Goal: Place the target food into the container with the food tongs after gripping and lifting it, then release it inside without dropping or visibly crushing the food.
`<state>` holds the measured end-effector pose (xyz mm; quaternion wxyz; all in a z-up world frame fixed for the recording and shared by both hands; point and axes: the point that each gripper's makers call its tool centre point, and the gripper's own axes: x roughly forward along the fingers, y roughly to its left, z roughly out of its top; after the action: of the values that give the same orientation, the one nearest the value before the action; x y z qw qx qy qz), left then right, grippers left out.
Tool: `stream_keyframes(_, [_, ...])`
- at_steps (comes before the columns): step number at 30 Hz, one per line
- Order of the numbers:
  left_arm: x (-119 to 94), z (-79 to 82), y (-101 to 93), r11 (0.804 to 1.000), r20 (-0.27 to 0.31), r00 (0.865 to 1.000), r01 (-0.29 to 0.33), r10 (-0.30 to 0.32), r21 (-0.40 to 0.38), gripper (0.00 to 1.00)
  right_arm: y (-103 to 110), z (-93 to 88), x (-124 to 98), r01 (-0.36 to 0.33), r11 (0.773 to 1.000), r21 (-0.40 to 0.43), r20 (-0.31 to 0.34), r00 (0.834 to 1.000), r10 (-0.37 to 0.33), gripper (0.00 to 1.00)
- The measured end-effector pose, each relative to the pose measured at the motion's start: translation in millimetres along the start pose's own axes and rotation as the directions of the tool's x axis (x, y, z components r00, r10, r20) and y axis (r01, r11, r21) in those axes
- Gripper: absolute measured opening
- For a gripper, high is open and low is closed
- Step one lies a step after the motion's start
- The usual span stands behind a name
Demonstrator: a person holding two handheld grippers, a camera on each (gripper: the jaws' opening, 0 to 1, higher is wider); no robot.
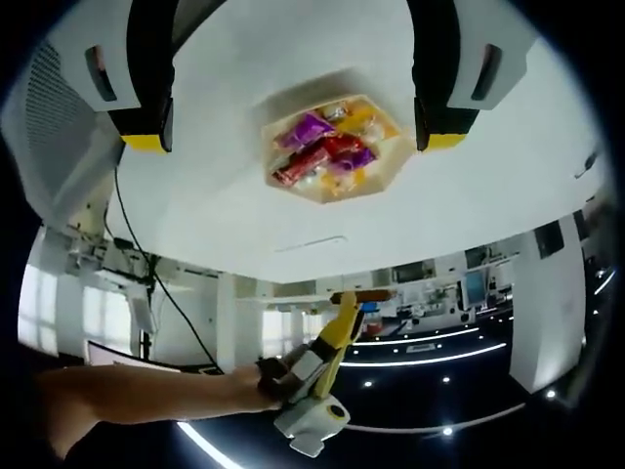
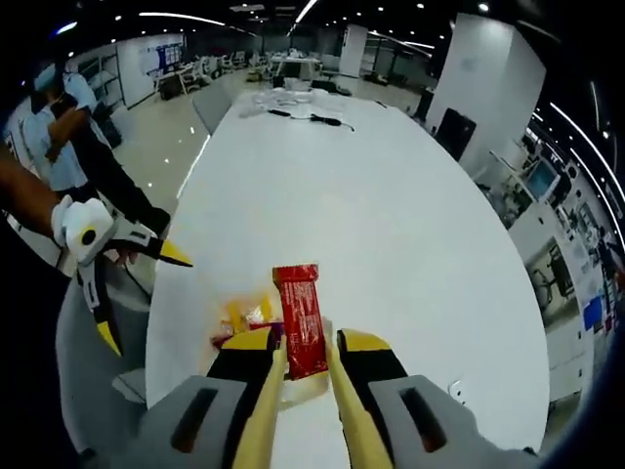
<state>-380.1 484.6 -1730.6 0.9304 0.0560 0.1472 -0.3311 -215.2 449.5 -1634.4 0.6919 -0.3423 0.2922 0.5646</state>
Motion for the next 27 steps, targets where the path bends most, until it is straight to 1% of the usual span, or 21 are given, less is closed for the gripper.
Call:
stream_keyframes(9, [0.2, 0.4, -0.4, 1.000, 0.001, 1.000, 0.001, -0.001, -0.003, 0.99, -0.5, -1.2, -0.4, 0.001, 1.000, -0.002, -0.004, 1.000, -0.001, 0.24])
stream_keyframes(16, [-0.1, 0.3, -0.2, 1.000, 0.000, 1.000, -0.001, 0.001, -0.004, 0.99, 2.8, -1.6, 3.3, -0.005, 1.000, -0.004, -0.002, 1.000, 0.005, 0.25])
stream_keyframes(18, [-0.3, 0.6, -0.3, 1.000, 0.000, 1.000, -0.001, 0.001, -0.005, 0.99, 2.8, -2.3, 4.3, 0.005, 1.000, -0.017, 0.000, 1.000, -0.005, 0.25])
stream_keyframes(20, [-0.3, 0.2, 0.7, 1.000, -0.001, 1.000, -0.004, 0.004, -0.005, 0.99, 5.2, -2.7, 5.0, -0.008, 1.000, -0.009, 0.000, 1.000, 0.008, 0.25])
stream_keyframes(22, [-0.2, 0.2, 0.8, 1.000, -0.001, 1.000, -0.004, 0.004, -0.007, 0.99, 4.6, -2.5, 5.4, 0.000, 1.000, -0.019, 0.002, 1.000, 0.000, 0.26])
stream_keyframes(24, [-0.2, 0.1, 0.9, 1.000, -0.001, 1.000, -0.003, 0.003, -0.007, 0.99, 5.9, -1.6, 6.4, -0.009, 1.000, -0.014, 0.009, 1.000, 0.009, 0.26])
stream_keyframes(26, [0.0, -0.5, 0.8, 1.000, -0.003, 1.000, -0.003, 0.003, -0.006, 0.99, 4.2, -1.7, 7.4, 0.004, 1.000, -0.024, 0.009, 1.000, -0.004, 0.26])
stream_keyframes(27, [0.0, -0.1, 0.7, 1.000, -0.002, 1.000, -0.003, 0.003, -0.006, 0.99, 5.3, -1.6, 7.5, -0.004, 1.000, -0.020, 0.009, 1.000, 0.004, 0.26])
